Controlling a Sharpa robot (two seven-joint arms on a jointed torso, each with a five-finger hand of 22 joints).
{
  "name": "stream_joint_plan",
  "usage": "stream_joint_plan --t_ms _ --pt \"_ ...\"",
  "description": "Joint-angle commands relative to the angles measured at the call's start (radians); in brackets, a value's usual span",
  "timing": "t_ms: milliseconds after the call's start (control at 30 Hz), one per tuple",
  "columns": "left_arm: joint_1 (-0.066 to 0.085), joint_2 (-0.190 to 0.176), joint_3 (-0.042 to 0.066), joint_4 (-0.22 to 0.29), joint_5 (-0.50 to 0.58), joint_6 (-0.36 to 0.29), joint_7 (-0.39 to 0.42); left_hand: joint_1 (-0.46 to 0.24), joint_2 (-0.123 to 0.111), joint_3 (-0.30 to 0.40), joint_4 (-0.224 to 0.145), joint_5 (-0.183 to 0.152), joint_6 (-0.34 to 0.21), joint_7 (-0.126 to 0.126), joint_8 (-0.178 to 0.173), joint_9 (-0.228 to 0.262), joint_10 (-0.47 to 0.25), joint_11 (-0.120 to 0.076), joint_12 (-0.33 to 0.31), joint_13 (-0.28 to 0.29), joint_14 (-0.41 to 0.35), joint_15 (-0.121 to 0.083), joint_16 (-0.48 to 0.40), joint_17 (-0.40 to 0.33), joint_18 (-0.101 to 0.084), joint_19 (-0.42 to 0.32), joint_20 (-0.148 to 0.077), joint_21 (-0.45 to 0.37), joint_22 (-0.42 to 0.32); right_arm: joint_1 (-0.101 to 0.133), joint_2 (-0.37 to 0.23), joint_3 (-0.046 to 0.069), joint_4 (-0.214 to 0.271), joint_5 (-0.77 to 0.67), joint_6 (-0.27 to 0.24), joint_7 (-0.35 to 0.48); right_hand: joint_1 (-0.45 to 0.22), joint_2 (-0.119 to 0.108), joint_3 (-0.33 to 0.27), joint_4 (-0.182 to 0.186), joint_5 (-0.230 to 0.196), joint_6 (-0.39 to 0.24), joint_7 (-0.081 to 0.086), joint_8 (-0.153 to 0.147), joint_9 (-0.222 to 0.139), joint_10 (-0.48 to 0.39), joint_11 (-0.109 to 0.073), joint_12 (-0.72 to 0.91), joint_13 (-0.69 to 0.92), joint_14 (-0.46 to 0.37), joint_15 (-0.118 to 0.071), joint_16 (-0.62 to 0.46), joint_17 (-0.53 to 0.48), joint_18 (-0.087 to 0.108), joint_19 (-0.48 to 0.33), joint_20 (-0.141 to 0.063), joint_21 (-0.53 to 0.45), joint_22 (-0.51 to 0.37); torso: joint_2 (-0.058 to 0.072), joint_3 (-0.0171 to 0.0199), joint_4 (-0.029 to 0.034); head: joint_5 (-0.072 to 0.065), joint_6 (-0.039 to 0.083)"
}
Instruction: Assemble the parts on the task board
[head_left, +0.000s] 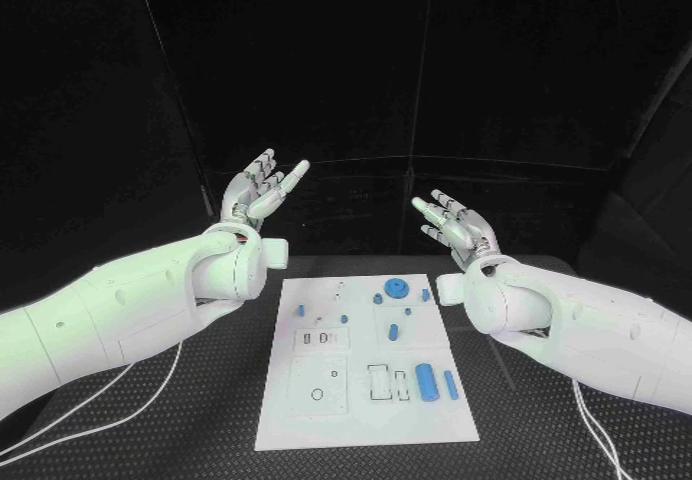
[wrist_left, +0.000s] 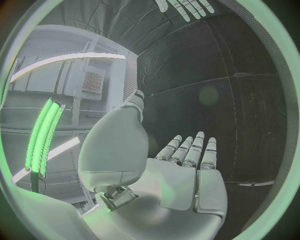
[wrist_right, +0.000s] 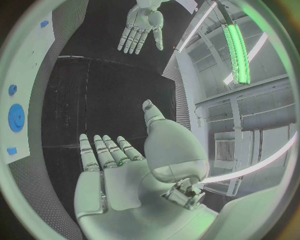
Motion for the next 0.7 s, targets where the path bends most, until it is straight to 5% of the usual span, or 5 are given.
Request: stream_joint_plan --t_ms 33,300,400,567,700 --pt "0.002 0.003 0.002 -0.005 -0.046 0.075 0.019 0.050 -0.007 0.002 0.014 0.010 0.016 0.067 0.007 0.002 0.007 0.018 0.006 0.002 0.017 0.005 0.006 0.003 0.021 0.003 0.017 0.005 0.002 -0.003 0.011 0.016 -0.024 -0.140 0.191 -0.093 0.144 0.007 0.013 -0.065 -0.004 0.128 0.146 0.024 0.016 0.188 0.042 0.032 0.017 0.225 0.034 0.037 0.020 0.054 0.152 0.005 0.054 0.026 -0.001 -0.0001 0.0004 0.000 0.000" --pt "0.002 0.003 0.002 -0.005 -0.046 0.075 0.019 0.070 0.028 0.030 0.011 0.002 0.064 0.085 0.016 0.008 0.059 0.037 0.015 0.008 0.071 0.004 0.017 0.012 0.041 0.023 0.020 0.013 0.008 -0.008 0.023 0.038 -0.051 -0.184 0.252 -0.125 0.257 0.002 0.045 -0.160 -0.007 0.581 0.108 0.120 0.060 0.665 -0.011 0.127 0.043 0.695 -0.035 0.139 0.044 0.137 0.510 -0.003 0.202 0.082 -0.001 -0.0001 0.0004 0.000 0.000" --pt "-0.005 -0.040 -0.001 0.011 -0.026 0.107 0.030 0.096 0.067 0.058 0.007 -0.005 0.168 0.101 0.038 0.021 0.167 0.056 0.033 0.019 0.199 0.008 0.046 0.032 0.042 0.089 0.023 0.037 0.022 0.017 0.027 0.039 -0.114 -0.617 0.148 -0.118 0.264 0.004 0.057 -0.185 -0.007 0.691 0.086 0.132 0.059 0.750 -0.038 0.130 0.035 0.793 -0.066 0.150 0.042 0.140 0.595 -0.031 0.235 0.086 0.012 -0.0022 0.0119 -0.015 -0.022" --pt "-0.008 -0.068 -0.001 0.045 -0.021 0.114 0.045 0.157 0.111 0.080 -0.003 -0.013 0.417 0.097 0.090 0.044 0.507 0.085 0.098 0.045 0.520 0.018 0.133 0.074 0.034 0.488 0.021 0.188 0.097 0.027 0.023 0.039 -0.120 -0.792 0.144 -0.150 0.252 0.005 0.081 -0.221 0.000 0.761 0.065 0.122 0.048 0.846 -0.066 0.112 0.033 0.914 -0.108 0.157 0.047 0.138 0.691 -0.073 0.271 0.089 0.030 -0.0026 0.0207 -0.023 -0.021" --pt "-0.011 -0.091 -0.001 0.079 -0.025 0.126 0.045 0.185 0.132 0.076 -0.020 -0.015 0.624 0.102 0.127 0.058 0.728 0.052 0.137 0.052 0.673 -0.021 0.174 0.090 0.060 0.667 0.008 0.265 0.122 0.036 0.021 0.039 -0.120 -0.944 0.163 -0.200 0.232 0.001 0.096 -0.248 0.003 0.797 0.056 0.109 0.044 0.904 -0.082 0.093 0.034 0.999 -0.134 0.165 0.058 0.138 0.756 -0.103 0.308 0.100 0.045 -0.0020 0.0270 -0.026 -0.020"
